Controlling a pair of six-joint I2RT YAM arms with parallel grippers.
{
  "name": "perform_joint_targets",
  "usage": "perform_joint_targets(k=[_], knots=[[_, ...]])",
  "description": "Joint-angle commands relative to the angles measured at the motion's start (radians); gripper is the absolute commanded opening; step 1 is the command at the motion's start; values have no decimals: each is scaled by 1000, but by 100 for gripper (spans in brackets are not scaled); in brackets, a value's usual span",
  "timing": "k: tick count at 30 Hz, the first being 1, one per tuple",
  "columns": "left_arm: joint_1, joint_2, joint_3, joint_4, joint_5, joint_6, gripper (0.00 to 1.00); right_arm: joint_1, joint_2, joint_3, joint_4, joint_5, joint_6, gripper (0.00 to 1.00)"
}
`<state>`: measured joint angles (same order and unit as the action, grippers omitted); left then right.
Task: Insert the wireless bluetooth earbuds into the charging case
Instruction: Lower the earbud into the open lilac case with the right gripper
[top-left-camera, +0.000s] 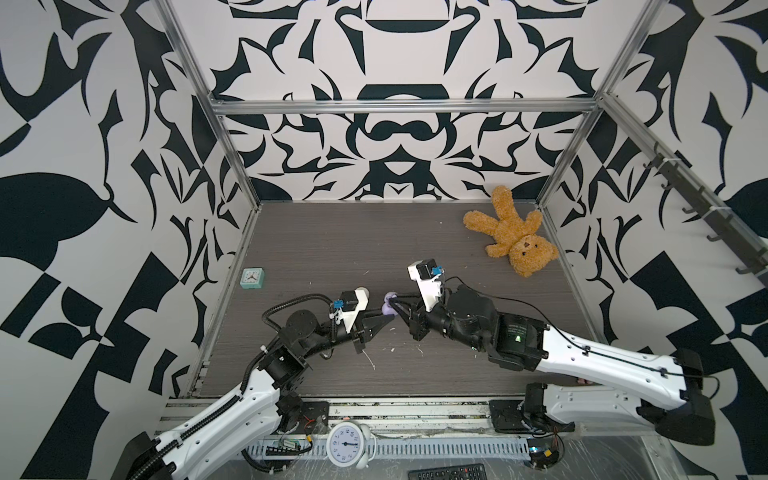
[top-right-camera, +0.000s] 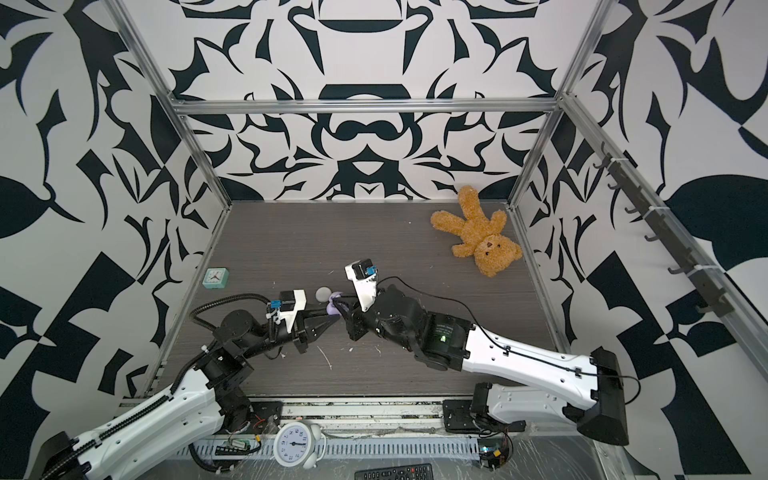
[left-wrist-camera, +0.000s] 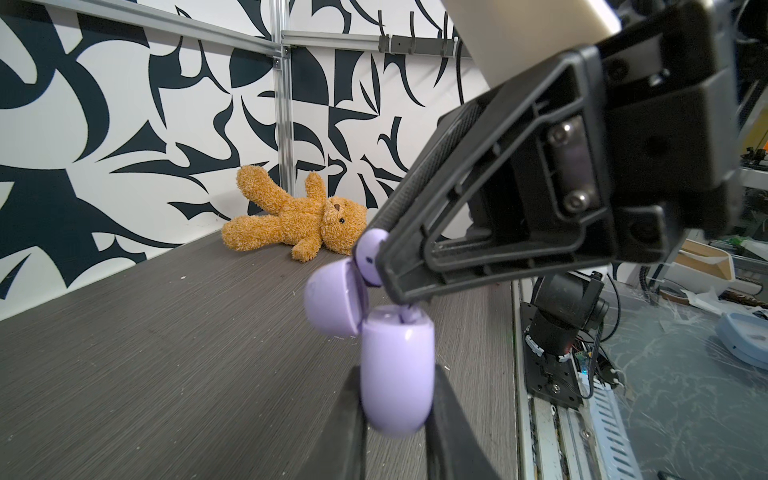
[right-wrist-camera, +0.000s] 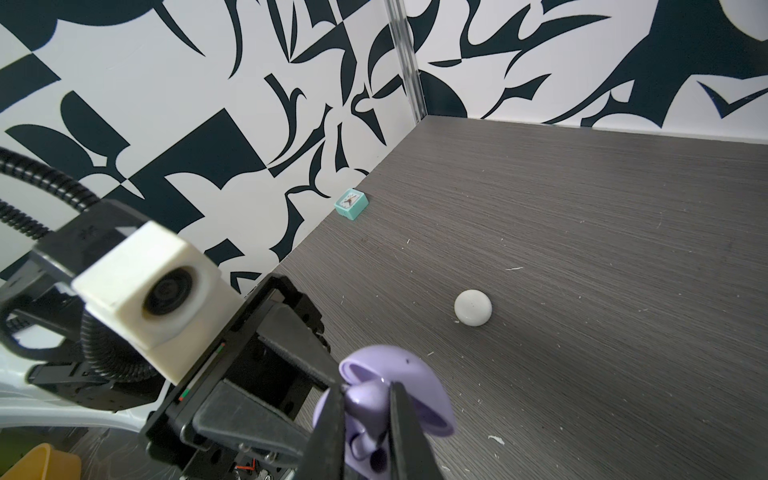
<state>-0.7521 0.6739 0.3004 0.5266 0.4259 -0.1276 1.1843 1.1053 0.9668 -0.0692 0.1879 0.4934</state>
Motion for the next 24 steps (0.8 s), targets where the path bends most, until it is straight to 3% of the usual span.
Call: perform_joint_targets(k=[1, 24], knots=[[-4, -17, -12, 73, 17, -9, 0, 6, -18, -8, 26, 23, -8, 11], [-4, -34, -13, 88, -1, -13, 0, 13, -6, -31, 32, 15, 3, 12]])
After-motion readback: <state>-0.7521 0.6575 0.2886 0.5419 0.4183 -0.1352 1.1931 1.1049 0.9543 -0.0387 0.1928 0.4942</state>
